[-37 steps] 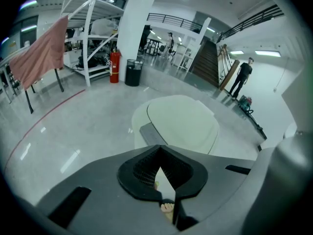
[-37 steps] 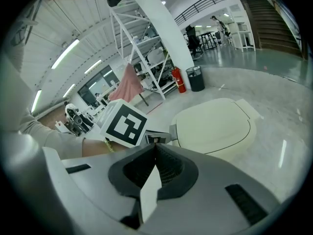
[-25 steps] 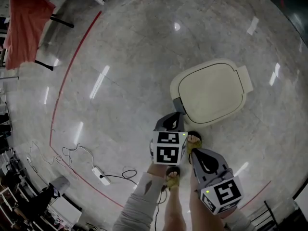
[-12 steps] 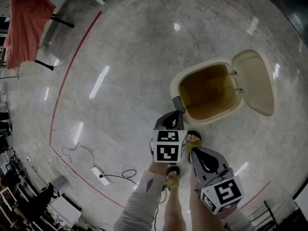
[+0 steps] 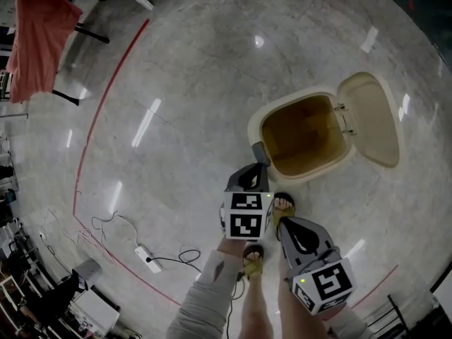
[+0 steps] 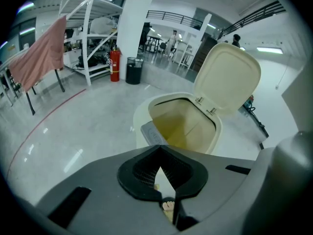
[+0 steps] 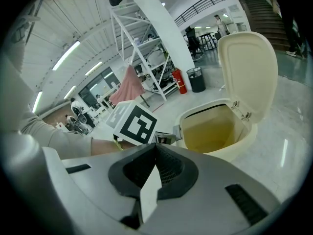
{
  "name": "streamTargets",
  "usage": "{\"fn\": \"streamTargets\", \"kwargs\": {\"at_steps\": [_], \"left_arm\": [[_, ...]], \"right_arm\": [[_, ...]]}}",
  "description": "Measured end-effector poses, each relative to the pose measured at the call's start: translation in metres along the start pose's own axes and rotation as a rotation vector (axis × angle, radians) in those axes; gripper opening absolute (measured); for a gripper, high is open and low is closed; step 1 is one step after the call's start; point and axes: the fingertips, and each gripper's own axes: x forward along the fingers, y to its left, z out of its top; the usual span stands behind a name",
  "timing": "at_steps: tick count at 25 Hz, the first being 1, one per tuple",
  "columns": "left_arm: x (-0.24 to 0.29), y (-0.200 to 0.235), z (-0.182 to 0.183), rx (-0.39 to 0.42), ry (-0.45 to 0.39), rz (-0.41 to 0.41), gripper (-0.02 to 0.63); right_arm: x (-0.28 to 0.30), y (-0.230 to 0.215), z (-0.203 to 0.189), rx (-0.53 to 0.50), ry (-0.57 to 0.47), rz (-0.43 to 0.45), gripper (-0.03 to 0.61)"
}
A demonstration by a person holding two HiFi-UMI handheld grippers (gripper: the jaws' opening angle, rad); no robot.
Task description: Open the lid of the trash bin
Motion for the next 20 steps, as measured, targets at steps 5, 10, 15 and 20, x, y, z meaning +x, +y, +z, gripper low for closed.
{"fn": "streamTargets", "kwargs": {"at_steps": [5, 10, 15, 20], "left_arm": [[-0.004, -0.002, 0.005, 0.004, -0.006, 0.006, 0.005], [-0.025, -0.006, 0.016, -0.018, -0.049, -0.003, 0.005], [-0.053, -0.017, 0.026, -0.021, -0.075, -0.011, 0.005], [-0.083, -0.037, 0.033, 0.014, -0.113, -0.032, 0.005]], "right_arm": [[-0.004, 0.002, 0.002, 0.0, -0.005, -0.003, -0.002], [-0.009, 0.002, 0.007, -0.009, -0.018, -0.014, -0.003], [-0.018, -0.001, 0.015, -0.001, -0.033, -0.035, -0.002], [-0.028, -0.006, 0.021, -0.02, -0.051, -0.053, -0.002]]}}
